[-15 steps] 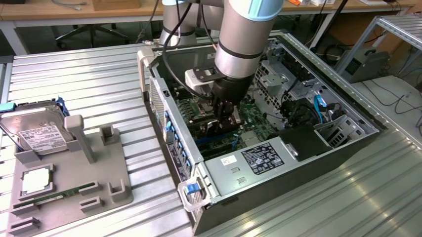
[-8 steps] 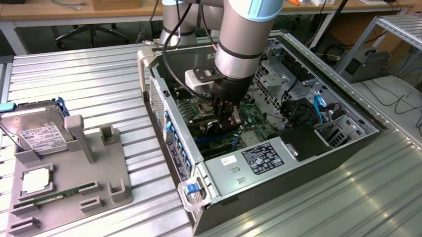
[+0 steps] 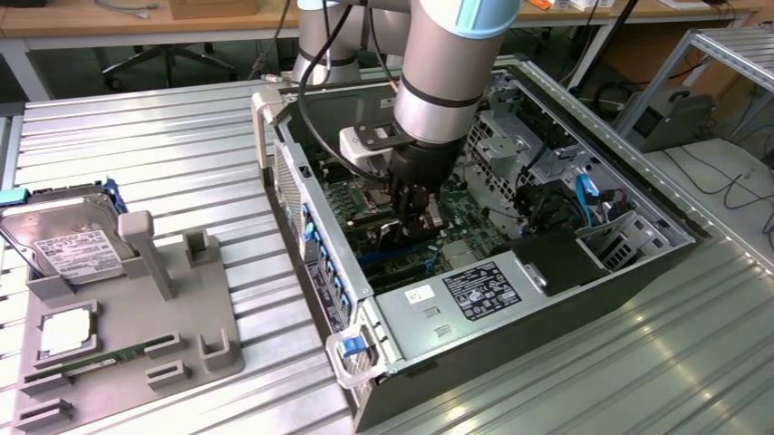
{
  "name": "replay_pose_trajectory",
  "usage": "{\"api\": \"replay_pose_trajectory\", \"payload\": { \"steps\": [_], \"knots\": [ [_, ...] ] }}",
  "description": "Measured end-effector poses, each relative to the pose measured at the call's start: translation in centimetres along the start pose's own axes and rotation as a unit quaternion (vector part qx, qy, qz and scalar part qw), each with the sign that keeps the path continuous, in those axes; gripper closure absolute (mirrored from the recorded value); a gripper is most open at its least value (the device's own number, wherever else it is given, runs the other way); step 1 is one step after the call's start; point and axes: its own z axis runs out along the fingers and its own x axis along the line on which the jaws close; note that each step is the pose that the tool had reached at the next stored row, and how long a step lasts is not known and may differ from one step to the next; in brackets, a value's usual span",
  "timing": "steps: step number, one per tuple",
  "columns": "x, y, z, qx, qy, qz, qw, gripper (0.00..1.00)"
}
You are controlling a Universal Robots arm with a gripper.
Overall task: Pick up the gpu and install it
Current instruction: 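Insert the gpu into the slot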
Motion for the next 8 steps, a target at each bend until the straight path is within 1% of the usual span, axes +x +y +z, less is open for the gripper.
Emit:
{"api": "replay_pose_trajectory", "payload": {
  "steps": [8],
  "knots": [
    [0.00, 0.00, 0.08, -0.0001, 0.0002, 0.000, 1.0000, 0.73]
  ]
}}
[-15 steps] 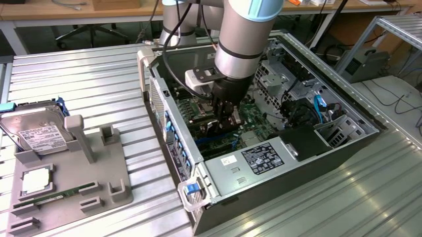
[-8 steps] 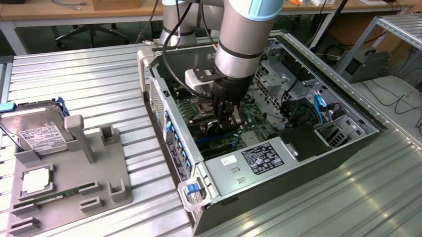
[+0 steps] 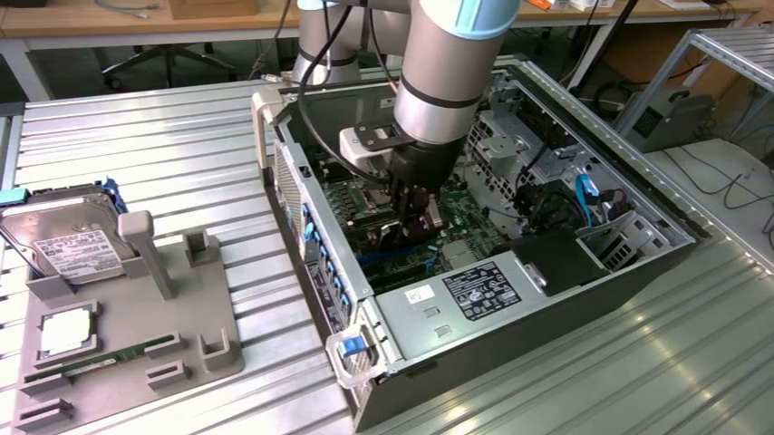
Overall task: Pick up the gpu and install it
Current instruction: 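Insert the gpu into the slot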
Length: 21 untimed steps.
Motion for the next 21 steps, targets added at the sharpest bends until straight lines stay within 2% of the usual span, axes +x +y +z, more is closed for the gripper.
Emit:
{"api": "replay_pose_trajectory", "payload": {
  "steps": [21],
  "knots": [
    [0.00, 0.01, 0.10, 0.0000, -0.0001, 0.000, 1.0000, 0.73]
  ]
}}
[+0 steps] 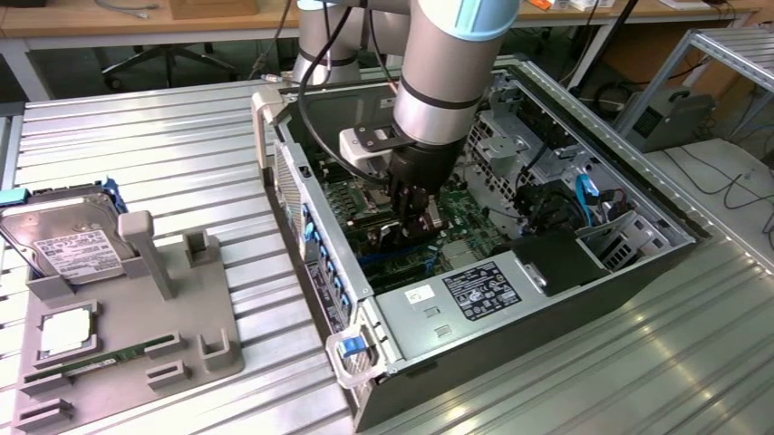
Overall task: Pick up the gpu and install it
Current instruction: 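Insert the gpu into the slot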
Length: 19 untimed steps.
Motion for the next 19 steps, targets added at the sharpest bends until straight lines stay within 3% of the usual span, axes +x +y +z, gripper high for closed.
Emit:
{"api": "replay_pose_trajectory", "payload": {
  "steps": [19],
  "knots": [
    [-0.15, 0.02, -0.03, -0.0001, 0.0000, -0.011, 0.9999, 0.73]
  ]
}}
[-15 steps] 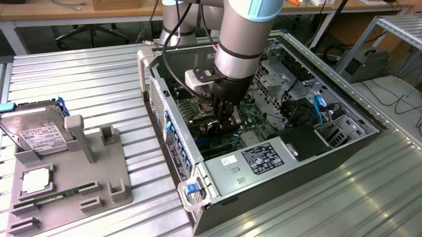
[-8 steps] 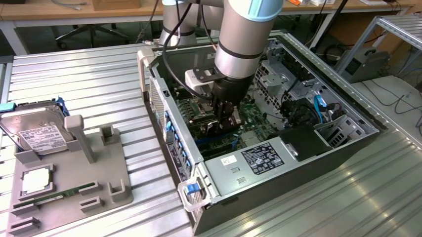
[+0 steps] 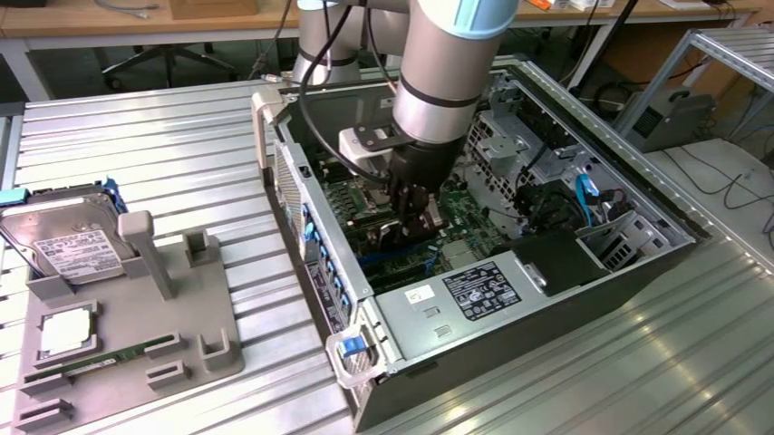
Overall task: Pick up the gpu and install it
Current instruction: 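Insert the gpu into the slot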
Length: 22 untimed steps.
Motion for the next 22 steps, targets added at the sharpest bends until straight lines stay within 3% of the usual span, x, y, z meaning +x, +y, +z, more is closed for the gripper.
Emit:
{"api": "replay_pose_trajectory", "payload": {
  "steps": [22],
  "knots": [
    [0.01, 0.27, 0.50, 0.0000, 0.0000, 0.000, 1.0000, 0.73]
  ]
}}
